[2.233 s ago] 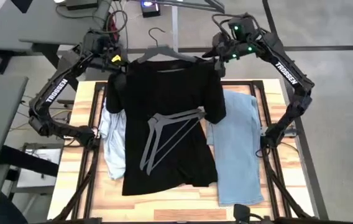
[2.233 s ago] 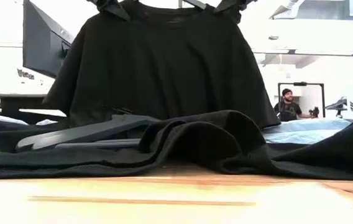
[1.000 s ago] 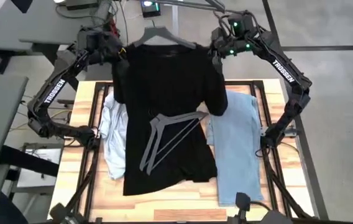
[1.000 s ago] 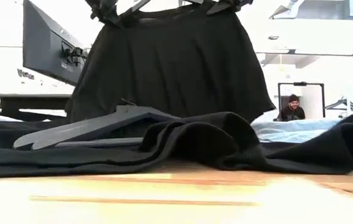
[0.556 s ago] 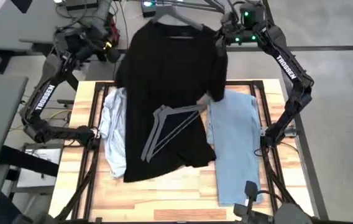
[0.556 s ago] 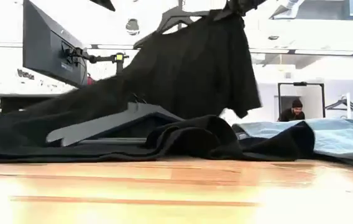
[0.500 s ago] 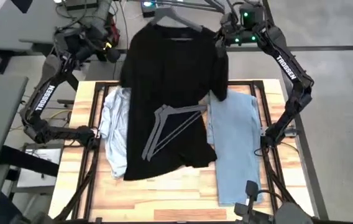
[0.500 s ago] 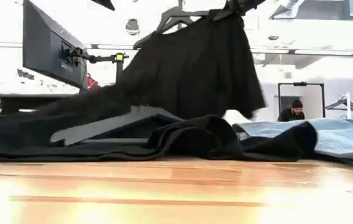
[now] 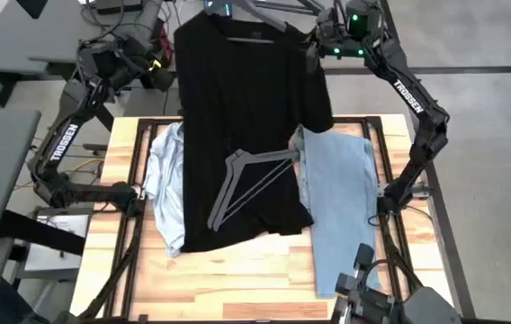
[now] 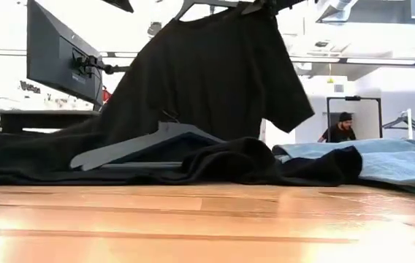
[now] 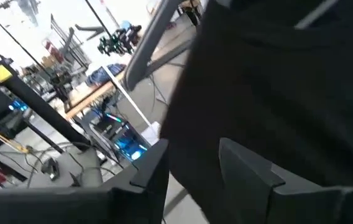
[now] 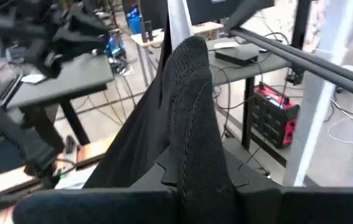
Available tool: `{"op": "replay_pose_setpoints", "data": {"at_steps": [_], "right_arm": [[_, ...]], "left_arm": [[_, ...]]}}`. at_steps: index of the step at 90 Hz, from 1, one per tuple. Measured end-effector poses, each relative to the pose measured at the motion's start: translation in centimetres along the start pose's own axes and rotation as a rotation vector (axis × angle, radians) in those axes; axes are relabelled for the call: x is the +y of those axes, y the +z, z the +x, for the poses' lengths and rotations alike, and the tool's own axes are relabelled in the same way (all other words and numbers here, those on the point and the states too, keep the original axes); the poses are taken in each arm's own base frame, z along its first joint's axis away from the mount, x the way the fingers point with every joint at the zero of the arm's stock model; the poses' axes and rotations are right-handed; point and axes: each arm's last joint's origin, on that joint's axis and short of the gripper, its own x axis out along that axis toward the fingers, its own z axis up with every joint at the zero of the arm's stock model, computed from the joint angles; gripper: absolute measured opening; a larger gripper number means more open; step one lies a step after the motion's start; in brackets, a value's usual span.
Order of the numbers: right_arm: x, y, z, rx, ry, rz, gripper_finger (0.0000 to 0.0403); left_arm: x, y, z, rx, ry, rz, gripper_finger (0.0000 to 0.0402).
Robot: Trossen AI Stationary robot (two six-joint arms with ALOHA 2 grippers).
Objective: Hang clothes
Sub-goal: Hang the black shirt on the rack
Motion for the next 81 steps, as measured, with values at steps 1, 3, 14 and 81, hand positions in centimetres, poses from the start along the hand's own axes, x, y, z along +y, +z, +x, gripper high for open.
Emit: {"op": "replay_pose_setpoints", "data": {"at_steps": [1,3,14,81], "right_arm": [[0.0,0.0,0.0,-0.001,-0.005,0.000,0.0020],[-0.2,0.0,0.0,-0.005,-0.018,-0.001,0.0020],[-1.2,0.3,-0.4,-0.038,-0.059,-0.003,0.0020],[-3.5,-1.7,-2.2,0.164,-0.141,0.037,0.0097]], "left_arm": [[0.0,0.0,0.0,0.002,-0.003,-0.002,0.0123],[-0.1,0.0,0.0,0.005,-0.008,-0.007,0.0123],[-0.4,-0.2,0.0,0.023,-0.028,-0.016,0.0123],[-2.5,-0.1,-0.5,0.047,-0.166,0.018,0.0123]]}}
